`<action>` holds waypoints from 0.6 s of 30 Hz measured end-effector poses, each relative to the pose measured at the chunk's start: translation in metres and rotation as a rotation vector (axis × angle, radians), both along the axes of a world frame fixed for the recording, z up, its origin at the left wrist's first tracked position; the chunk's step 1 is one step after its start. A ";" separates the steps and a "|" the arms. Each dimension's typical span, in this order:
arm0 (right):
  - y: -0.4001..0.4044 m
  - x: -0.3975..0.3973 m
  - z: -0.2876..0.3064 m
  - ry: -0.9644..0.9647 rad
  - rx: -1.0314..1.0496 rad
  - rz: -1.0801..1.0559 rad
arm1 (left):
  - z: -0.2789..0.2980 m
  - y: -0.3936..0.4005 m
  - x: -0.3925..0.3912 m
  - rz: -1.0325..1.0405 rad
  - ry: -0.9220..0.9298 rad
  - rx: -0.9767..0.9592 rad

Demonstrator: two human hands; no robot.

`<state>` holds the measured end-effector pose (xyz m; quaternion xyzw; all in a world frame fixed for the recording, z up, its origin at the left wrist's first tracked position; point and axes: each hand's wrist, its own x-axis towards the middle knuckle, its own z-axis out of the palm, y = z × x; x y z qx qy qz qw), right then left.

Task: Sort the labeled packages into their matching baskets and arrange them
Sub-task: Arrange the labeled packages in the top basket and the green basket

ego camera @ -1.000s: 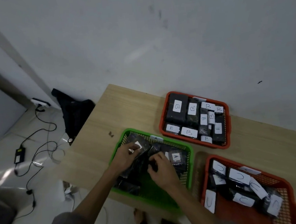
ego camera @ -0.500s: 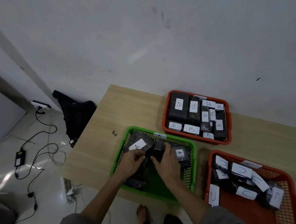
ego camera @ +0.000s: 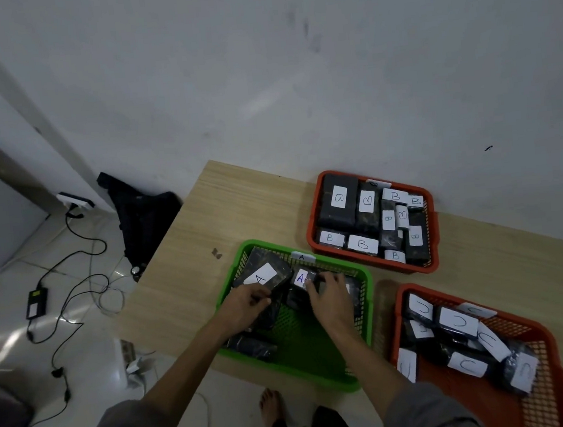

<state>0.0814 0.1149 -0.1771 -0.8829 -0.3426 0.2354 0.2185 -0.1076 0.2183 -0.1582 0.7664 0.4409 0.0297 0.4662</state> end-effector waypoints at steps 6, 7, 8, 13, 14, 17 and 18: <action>-0.008 -0.011 0.012 -0.023 0.191 0.010 | 0.002 0.006 0.003 0.022 -0.038 0.020; -0.011 -0.017 0.013 0.001 0.219 0.081 | 0.004 0.007 0.002 0.024 -0.055 0.015; -0.015 -0.025 0.014 0.042 0.214 0.184 | 0.006 0.008 0.000 0.030 -0.071 0.012; -0.034 -0.066 0.002 0.161 -0.106 0.781 | 0.009 0.013 -0.013 0.168 -0.104 -0.006; -0.036 -0.069 -0.003 0.159 -0.153 0.834 | 0.008 0.013 -0.015 0.174 -0.097 0.000; -0.036 -0.067 -0.007 0.179 -0.154 0.818 | 0.010 0.012 -0.019 0.162 -0.079 0.003; -0.035 -0.064 -0.006 0.171 -0.137 0.818 | 0.010 0.011 -0.020 0.157 -0.082 -0.006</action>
